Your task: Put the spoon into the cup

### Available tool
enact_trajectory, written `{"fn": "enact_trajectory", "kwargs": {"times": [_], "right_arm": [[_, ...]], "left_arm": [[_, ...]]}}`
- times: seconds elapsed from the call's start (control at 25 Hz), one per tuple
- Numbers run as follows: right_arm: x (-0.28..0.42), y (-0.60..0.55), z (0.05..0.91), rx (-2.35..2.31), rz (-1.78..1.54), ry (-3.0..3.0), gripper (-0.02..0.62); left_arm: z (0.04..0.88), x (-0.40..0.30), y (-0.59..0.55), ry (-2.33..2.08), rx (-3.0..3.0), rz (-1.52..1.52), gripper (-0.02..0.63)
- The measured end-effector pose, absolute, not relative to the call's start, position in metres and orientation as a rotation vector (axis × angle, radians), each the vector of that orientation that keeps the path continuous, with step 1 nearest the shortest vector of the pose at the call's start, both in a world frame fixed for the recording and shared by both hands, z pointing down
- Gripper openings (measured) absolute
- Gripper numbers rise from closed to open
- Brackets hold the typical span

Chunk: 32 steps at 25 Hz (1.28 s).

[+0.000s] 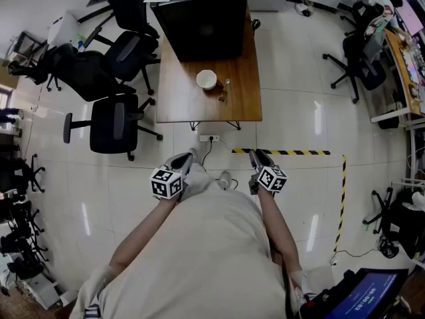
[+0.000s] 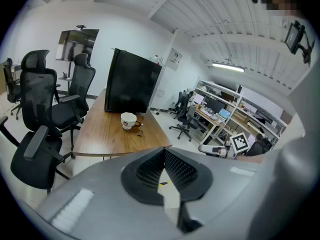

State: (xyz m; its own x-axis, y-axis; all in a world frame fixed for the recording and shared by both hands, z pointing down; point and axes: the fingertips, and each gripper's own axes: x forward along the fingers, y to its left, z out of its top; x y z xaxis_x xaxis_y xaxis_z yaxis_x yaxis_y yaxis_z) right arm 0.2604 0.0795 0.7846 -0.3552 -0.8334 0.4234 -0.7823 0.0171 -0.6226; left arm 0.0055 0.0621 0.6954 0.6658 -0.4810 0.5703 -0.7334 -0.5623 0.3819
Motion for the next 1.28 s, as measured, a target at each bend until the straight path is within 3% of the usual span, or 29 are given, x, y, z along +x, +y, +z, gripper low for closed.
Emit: {"fn": "enact_trajectory", "kwargs": {"times": [1.28], "right_arm": [[0.165, -0.142, 0.814, -2.181, -1.303, 2.119, 0.118]], "left_arm": [[0.714, -0.058, -0.196, -0.622, 2.373, 0.542, 0.002]]}}
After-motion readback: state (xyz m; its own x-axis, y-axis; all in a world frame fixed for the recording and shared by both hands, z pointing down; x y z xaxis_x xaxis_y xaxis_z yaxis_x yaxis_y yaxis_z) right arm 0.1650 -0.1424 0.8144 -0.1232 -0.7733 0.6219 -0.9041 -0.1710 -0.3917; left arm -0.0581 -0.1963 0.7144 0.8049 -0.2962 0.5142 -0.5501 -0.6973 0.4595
